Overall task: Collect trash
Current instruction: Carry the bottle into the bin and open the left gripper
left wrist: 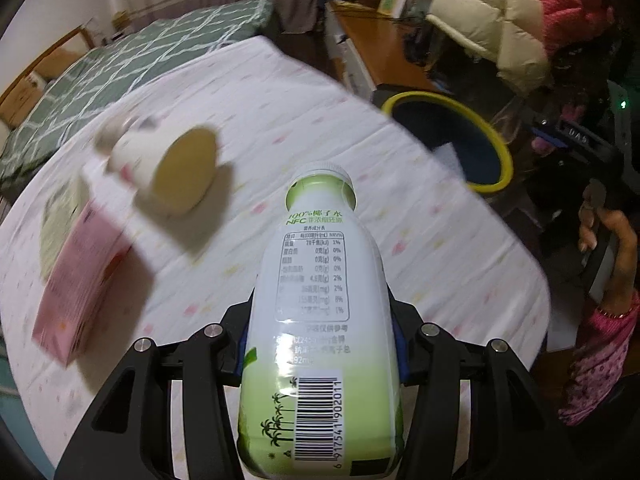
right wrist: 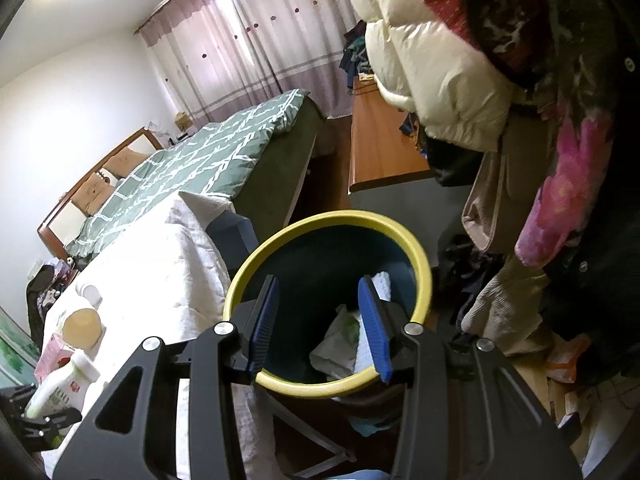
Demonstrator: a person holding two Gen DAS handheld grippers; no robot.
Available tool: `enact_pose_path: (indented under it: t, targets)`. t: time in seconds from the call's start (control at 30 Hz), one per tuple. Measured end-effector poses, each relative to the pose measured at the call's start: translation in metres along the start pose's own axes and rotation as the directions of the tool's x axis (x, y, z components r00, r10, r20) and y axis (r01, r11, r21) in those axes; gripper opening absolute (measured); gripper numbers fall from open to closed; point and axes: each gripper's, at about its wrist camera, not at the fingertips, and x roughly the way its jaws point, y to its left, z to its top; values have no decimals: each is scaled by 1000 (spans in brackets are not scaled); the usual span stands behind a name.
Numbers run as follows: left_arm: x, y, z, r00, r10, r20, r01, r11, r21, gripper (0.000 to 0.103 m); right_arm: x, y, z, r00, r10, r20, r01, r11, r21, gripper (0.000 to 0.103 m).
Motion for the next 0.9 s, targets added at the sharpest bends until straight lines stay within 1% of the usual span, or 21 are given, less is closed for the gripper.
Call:
enact_pose_path:
  t: [0.13, 0.23, 0.4, 0.47, 0.5, 0.6, 0.7, 0.8, 0.9]
  targets:
    - [8, -28, 34, 999, -35, 24, 33, 998, 58, 51, -11, -7, 4, 999, -22, 29, 22, 1000, -14, 40]
    - [16, -49, 62, 997, -60, 38, 56, 993, 103, 51, -16, -14, 5, 999, -34, 36, 35, 999, -28, 40]
    - [43, -93, 113, 993, -110, 35, 103, 979, 177, 51, -22, -31, 0, 997, -70, 26, 71, 997, -43, 40]
    - [58, -114, 135, 992, -121, 34, 112, 972, 207, 51, -24, -38, -3, 997, -80, 16, 81, 996, -44, 40]
    - [64, -120, 140, 992, -125, 33, 116, 970, 214, 51, -24, -42, -5, 996, -86, 10, 87, 995, -44, 40]
    - [92, -143, 164, 988, -151, 13, 145, 964, 225, 51, -24, -52, -8, 994, -105, -7, 105, 993, -45, 40]
    - [117, -161, 178, 988, -156, -11, 154, 959, 239, 51, -25, -59, -10, 993, -119, -17, 119, 992, -40, 40]
    - [145, -178, 190, 989, -144, -36, 149, 958, 245, 51, -26, -65, -10, 992, -125, -19, 125, 992, -34, 40]
    - [173, -186, 199, 988, -134, -82, 150, 960, 235, 52, -27, -67, -10, 991, -130, -20, 129, 991, -35, 40]
